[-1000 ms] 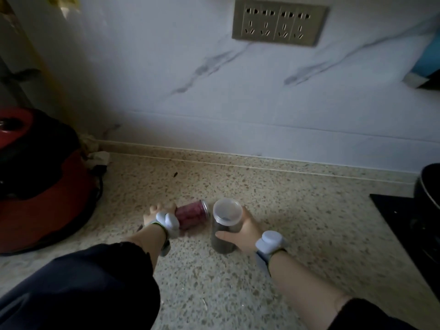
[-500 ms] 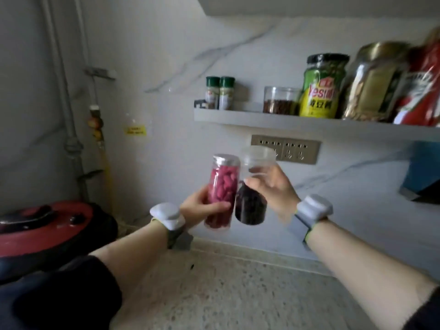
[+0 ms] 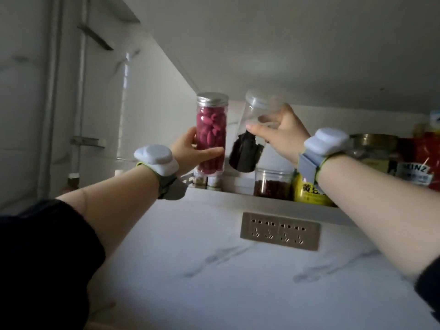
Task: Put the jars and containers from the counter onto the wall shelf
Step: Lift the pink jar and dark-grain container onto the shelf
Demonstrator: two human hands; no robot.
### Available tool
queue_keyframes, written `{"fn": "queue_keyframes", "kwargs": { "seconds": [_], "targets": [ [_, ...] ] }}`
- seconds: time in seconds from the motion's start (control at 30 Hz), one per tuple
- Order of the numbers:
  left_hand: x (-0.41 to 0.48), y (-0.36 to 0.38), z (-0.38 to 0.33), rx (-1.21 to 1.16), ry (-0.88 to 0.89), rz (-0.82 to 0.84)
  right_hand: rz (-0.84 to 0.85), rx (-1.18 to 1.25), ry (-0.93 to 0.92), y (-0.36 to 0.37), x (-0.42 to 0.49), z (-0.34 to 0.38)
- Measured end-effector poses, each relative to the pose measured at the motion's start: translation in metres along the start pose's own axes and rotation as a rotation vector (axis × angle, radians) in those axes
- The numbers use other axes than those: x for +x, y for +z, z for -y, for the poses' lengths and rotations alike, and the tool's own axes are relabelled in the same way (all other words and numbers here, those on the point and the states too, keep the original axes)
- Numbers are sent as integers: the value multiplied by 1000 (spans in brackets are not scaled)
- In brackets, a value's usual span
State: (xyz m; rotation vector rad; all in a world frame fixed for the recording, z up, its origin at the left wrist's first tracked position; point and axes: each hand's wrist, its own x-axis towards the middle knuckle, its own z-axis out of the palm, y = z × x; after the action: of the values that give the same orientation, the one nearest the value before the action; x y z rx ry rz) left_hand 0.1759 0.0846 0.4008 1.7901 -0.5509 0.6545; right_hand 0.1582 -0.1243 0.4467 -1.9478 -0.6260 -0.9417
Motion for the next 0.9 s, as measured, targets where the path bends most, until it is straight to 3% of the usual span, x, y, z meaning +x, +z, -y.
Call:
{"fn": "queue_keyframes", "kwargs": {
  "seconds": [0.17,0.43,0.63,0.9],
  "targets": [
    [19,21,46,49,-102,12,39,-128,62,13,23,-36],
    [25,23,67,12,-172,113,318,-450,91,30,39,-53],
    [21,16,69,-150,-160,219,366,-393,160,30,38,-61],
    [23,11,74,-185,-122,342,405,-369,215,25,34,-61]
  ]
}}
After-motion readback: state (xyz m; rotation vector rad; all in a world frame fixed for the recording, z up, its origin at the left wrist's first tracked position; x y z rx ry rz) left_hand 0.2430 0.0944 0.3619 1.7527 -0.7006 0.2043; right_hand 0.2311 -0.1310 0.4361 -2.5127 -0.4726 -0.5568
